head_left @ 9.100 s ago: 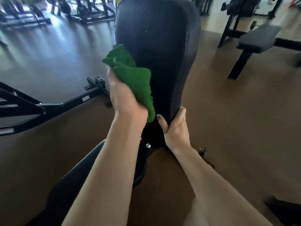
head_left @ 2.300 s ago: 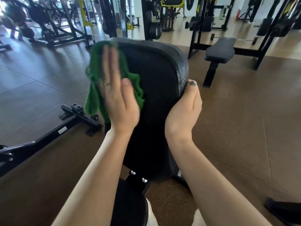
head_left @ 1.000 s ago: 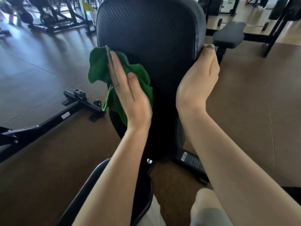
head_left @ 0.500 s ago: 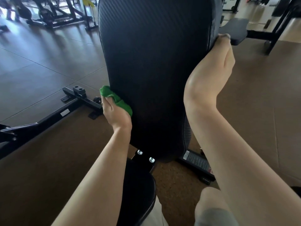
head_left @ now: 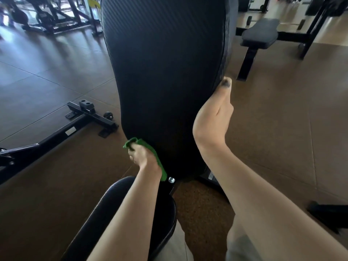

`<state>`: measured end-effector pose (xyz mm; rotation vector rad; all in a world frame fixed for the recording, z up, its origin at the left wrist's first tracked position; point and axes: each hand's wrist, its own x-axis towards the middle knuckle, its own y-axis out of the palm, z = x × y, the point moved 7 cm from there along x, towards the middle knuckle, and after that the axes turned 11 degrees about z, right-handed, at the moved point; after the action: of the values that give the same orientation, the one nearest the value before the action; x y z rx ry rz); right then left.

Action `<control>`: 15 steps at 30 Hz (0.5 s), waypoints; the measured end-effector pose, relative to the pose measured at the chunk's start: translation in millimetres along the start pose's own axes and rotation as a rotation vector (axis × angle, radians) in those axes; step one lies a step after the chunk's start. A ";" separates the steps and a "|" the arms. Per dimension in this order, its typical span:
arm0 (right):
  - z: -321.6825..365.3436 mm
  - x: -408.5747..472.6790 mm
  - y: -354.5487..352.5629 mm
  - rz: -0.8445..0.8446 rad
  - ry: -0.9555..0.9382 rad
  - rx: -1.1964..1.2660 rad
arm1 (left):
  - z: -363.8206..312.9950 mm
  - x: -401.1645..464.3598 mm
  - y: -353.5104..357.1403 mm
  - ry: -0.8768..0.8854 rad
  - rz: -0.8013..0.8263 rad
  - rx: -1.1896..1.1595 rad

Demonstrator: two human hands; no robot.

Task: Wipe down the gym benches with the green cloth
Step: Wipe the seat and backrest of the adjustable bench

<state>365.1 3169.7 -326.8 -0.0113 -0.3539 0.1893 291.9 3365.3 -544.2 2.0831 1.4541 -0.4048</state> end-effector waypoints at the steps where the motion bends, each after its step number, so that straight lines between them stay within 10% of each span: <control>1: 1.1 1.7 1.1 0.003 -0.012 -0.009 | -6.8 -13.7 5.2 0.032 -0.014 0.002; 9: 3.2 -2.5 -1.9 0.005 -0.005 0.054 | -32.1 -159.9 59.9 0.750 0.243 0.174; 15: 2.5 -4.8 -2.7 0.041 -0.022 0.105 | -48.9 -91.0 30.5 1.008 0.278 0.399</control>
<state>360.4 3166.1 -326.1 0.0866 -0.3651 0.2489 283.5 3317.8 -447.8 2.9754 1.6104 0.6185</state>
